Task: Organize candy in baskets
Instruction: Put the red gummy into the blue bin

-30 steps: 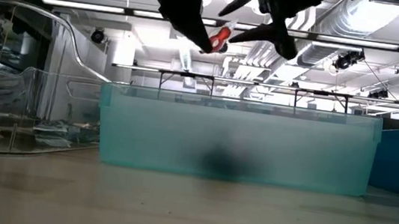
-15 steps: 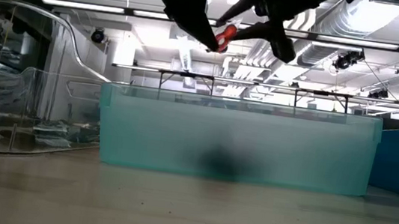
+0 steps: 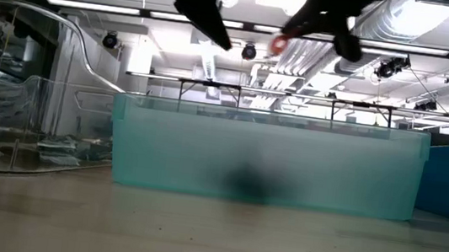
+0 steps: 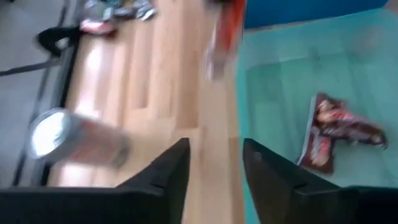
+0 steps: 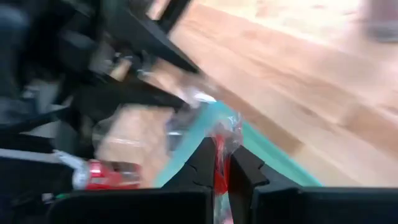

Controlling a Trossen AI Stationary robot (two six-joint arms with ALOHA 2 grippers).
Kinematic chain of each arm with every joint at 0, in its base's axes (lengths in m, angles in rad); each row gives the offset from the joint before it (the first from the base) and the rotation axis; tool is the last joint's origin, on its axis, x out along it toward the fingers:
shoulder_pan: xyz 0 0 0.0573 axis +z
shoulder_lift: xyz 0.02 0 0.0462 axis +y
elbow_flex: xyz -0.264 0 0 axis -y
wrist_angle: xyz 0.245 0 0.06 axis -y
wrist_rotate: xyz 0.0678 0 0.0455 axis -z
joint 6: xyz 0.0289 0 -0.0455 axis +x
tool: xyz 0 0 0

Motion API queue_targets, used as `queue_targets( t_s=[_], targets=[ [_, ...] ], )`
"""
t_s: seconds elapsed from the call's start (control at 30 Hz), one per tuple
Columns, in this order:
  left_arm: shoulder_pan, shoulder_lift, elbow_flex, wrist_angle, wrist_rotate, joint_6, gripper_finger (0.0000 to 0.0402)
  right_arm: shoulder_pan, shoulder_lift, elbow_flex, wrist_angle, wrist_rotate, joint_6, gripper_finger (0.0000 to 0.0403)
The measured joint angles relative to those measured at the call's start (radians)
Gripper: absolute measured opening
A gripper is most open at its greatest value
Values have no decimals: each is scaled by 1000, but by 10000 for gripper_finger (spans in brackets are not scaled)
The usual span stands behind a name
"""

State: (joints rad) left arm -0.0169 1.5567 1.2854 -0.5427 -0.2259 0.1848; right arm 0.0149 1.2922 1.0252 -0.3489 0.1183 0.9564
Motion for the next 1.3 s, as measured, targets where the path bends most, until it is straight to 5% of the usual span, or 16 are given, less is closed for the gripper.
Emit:
queue_targets(
  t_s=[0.13, 0.3, 0.53, 0.87, 1.0, 1.3],
  targets=[
    [39, -86, 0, -108, -60, -29, 183, -10, -118, 0, -191, 35, -47, 4],
    [134, -161, -2, -183, -17, -185, 218, 33, -221, 1, -513, 38, -40, 3],
    [187, -254, -149, -32, 71, -297, 232, 211, -235, -39, -883, -44, 137, 3],
    [169, -337, -325, 105, 89, -479, 232, 491, -235, -320, -483, -345, 484, 1],
    [166, -337, -325, 138, 86, -479, 232, 546, -230, -352, -308, -346, 563, 1],
    [166, -337, -325, 180, 82, -479, 232, 564, -136, -355, -319, -235, 778, 1]
  ],
)
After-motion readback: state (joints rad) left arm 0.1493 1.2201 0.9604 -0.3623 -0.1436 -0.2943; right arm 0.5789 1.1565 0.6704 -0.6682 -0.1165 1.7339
